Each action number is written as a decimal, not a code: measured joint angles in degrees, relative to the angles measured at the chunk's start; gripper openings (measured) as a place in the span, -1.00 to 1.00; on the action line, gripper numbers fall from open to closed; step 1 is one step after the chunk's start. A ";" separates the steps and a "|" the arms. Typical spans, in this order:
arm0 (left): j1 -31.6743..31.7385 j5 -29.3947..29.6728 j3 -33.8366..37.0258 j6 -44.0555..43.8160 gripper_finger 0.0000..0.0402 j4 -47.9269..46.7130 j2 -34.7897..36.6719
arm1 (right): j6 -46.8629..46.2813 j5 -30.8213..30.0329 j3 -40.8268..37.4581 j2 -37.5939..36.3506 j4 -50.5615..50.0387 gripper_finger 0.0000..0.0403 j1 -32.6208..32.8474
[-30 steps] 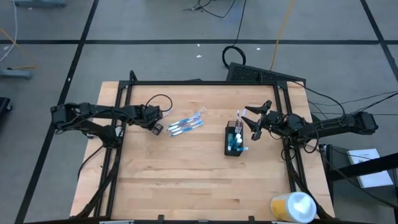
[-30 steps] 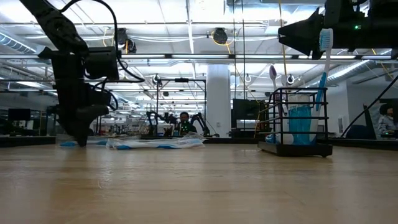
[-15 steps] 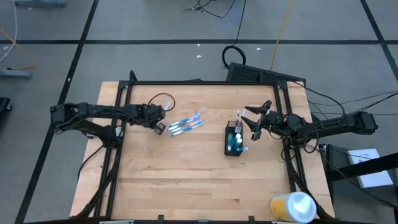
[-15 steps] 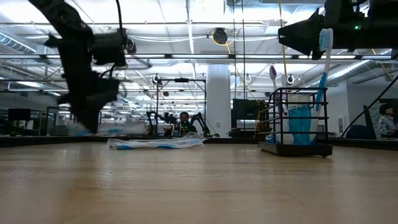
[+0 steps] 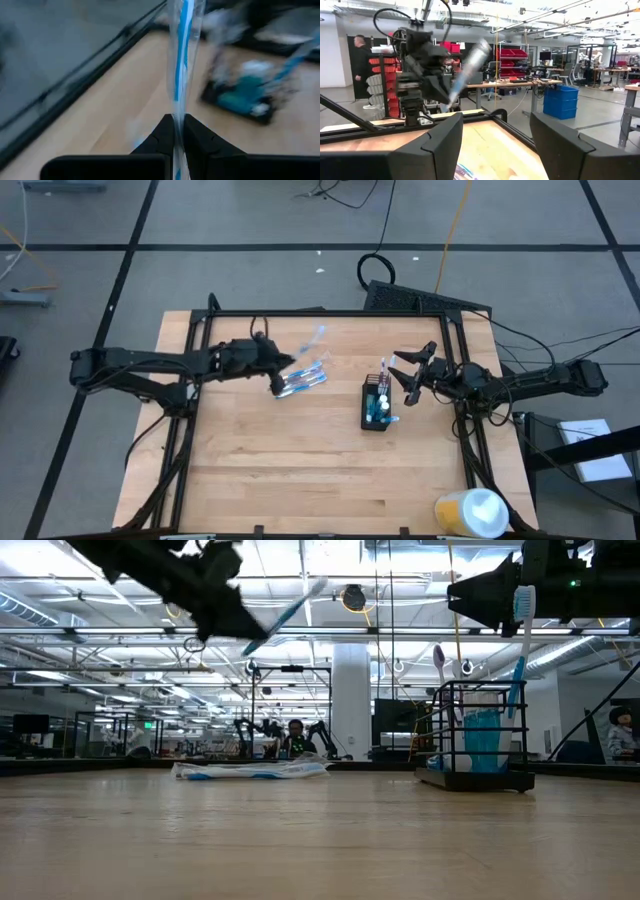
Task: Pick & Place toothbrushing station
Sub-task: Put the blue toothbrush into the bottom section of the mesh organizer
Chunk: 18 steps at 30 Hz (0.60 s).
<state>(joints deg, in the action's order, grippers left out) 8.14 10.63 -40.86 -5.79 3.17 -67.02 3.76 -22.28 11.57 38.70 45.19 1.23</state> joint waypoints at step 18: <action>-2.17 -16.46 -4.32 4.36 -0.91 44.10 -26.13 | -6.72 10.66 3.78 15.61 16.30 0.12 0.01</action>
<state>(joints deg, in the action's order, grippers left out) 5.98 -5.84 -45.18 -1.43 47.27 -93.15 -2.96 -11.62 15.35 54.30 61.49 1.24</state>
